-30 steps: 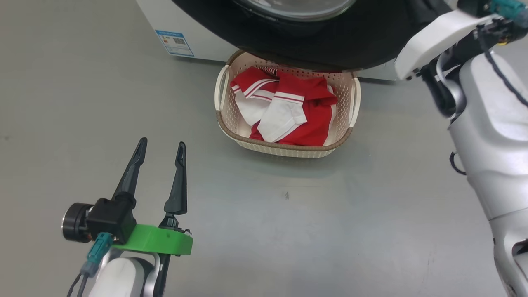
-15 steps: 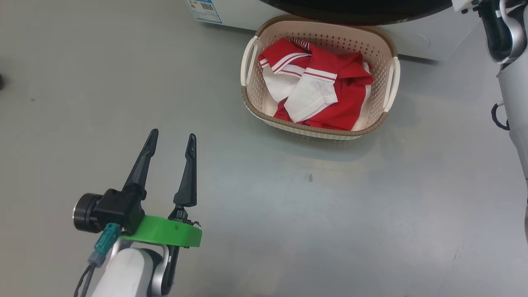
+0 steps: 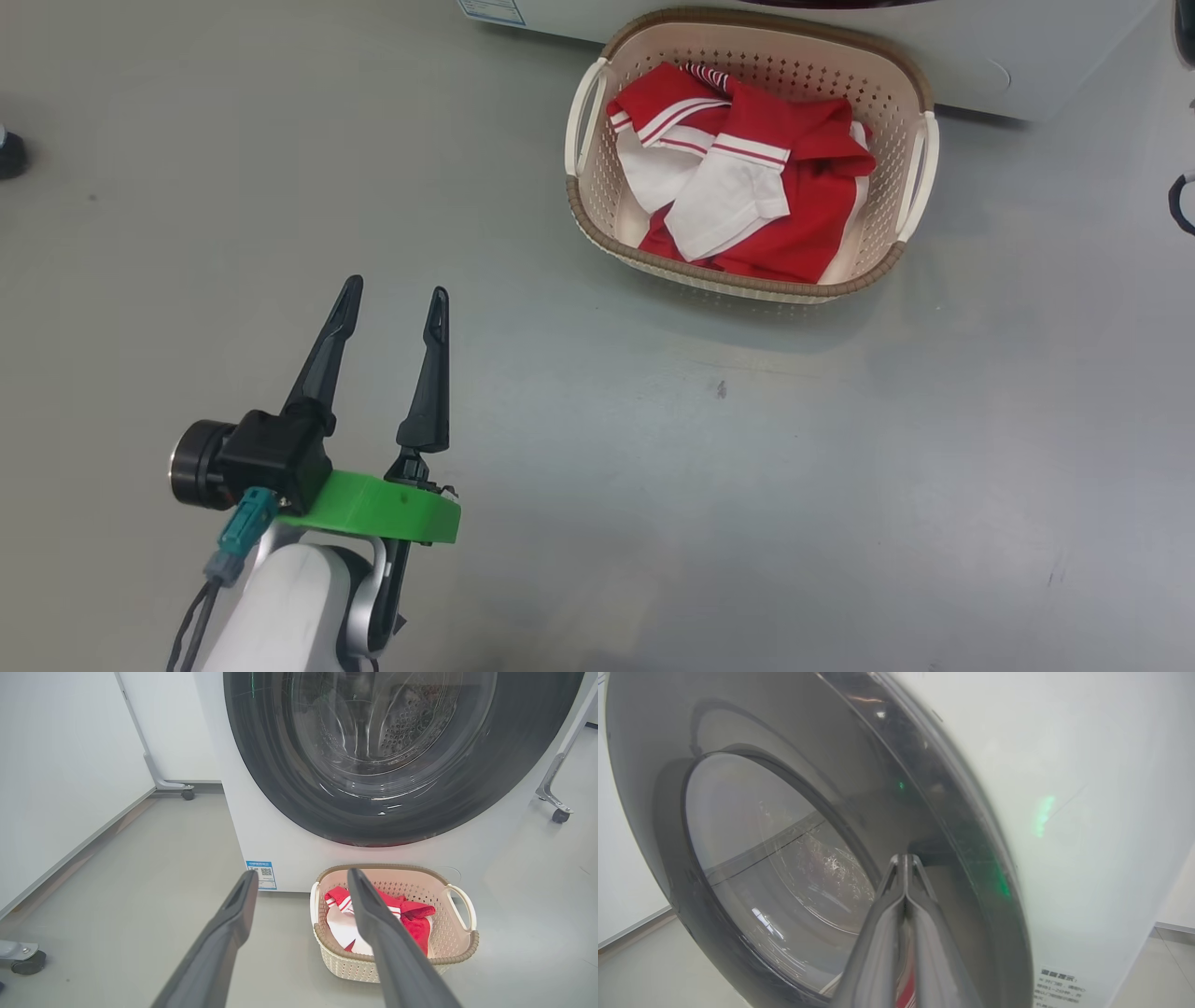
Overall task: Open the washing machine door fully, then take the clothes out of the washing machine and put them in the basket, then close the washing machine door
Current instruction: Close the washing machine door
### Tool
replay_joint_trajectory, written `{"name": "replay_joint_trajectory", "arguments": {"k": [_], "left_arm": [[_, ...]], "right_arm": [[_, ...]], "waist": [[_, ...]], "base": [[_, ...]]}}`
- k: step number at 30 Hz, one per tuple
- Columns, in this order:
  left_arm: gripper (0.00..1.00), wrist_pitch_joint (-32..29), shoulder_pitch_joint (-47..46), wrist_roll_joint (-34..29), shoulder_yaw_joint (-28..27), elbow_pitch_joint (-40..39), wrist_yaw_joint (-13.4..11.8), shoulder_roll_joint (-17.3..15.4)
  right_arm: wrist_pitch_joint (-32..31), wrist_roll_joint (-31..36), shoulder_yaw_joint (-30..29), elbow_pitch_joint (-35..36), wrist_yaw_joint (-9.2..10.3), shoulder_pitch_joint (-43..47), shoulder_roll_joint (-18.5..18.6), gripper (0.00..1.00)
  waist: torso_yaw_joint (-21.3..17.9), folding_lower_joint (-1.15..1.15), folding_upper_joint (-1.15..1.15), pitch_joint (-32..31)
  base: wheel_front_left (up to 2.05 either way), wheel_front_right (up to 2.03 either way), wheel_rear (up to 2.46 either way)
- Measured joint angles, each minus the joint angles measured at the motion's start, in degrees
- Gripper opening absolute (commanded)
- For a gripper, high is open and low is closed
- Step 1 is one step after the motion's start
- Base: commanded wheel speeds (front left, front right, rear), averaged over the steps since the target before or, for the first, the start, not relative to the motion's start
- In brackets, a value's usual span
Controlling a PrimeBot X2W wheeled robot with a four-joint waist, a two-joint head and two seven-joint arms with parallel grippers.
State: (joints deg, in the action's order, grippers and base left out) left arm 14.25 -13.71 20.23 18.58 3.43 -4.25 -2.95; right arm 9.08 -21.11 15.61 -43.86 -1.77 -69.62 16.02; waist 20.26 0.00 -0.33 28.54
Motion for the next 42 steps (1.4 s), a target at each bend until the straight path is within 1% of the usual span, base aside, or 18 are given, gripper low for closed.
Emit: {"name": "replay_joint_trajectory", "arguments": {"k": [8, 11, 17, 23, 27, 28, 31, 32, 35, 42], "left_arm": [[1.0, 0.0, -0.6, -0.1, 0.0, 1.5, 0.0, 0.2], [1.0, 0.0, -0.8, -0.1, -0.1, 1.8, 0.0, 0.2], [1.0, 0.0, -0.9, -0.4, -0.7, 2.3, 0.0, 0.2], [1.0, 0.0, -0.9, -0.9, -1.7, 3.3, 0.0, 0.2], [1.0, 0.2, -0.9, -1.3, -2.2, 3.4, 0.0, -0.1], [1.0, 0.2, -0.9, -1.3, -2.2, 3.4, 0.0, -0.2], [1.0, 0.2, -0.9, -1.7, -2.7, 3.9, 0.0, -0.8], [1.0, 0.2, -0.9, -1.7, -2.8, 4.1, 0.0, -0.9], [1.0, 0.2, -0.9, -1.7, -2.9, 4.7, 0.0, -1.3], [1.0, 0.2, 0.5, -1.9, -3.0, 5.9, 0.0, -1.8]], "right_arm": [[1.7, 0.3, 0.6, -2.2, -0.21, -1.1, 0.1, 0.0], [2.1, 0.7, 1.6, -2.9, -0.97, -1.1, -0.1, 0.0], [2.9, 1.1, 4.0, -4.0, -2.64, 0.3, -2.1, 0.0], [4.4, 0.8, 4.8, -4.1, -3.67, 5.4, -4.0, 0.0], [4.9, -0.2, 4.6, -3.0, -3.78, 8.9, -5.0, 0.0], [5.0, -0.4, 4.4, -2.7, -4.05, 9.8, -5.2, 0.0], [5.4, -1.1, 3.7, -1.2, -4.16, 14.0, -5.6, 0.0], [5.4, -1.1, 3.7, -0.8, -4.21, 15.1, -5.7, 0.18], [5.4, -1.8, 2.8, 0.5, -4.21, 18.7, -6.3, 1.0], [5.4, -2.7, -1.0, 6.6, -4.01, 27.3, -6.6, 1.0]], "waist": [[0.2, 0.0, 0.0, 0.1], [0.1, 0.0, 0.0, -0.2], [-0.8, 0.0, 0.0, -1.0], [-2.5, 0.0, 0.0, -2.1], [-3.8, 0.0, 0.0, -3.2], [-4.1, 0.0, 0.0, -3.5], [-5.5, 0.0, 0.0, -4.9], [-5.8, 0.0, 0.0, -5.4], [-6.9, 0.0, 0.0, -6.7], [-8.9, 0.0, 0.0, -10.3]], "base": [[0.0, 0.0, 0.0], [0.0, 0.0, 0.0], [0.0, 0.0, 0.0], [0.0, 0.0, 0.0], [0.0, 0.0, 0.0], [0.0, 0.0, 0.0], [0.0, 0.0, 0.0], [0.0, 0.0, 0.0], [0.0, 0.0, 0.0], [0.0, 0.0, 0.0]]}}
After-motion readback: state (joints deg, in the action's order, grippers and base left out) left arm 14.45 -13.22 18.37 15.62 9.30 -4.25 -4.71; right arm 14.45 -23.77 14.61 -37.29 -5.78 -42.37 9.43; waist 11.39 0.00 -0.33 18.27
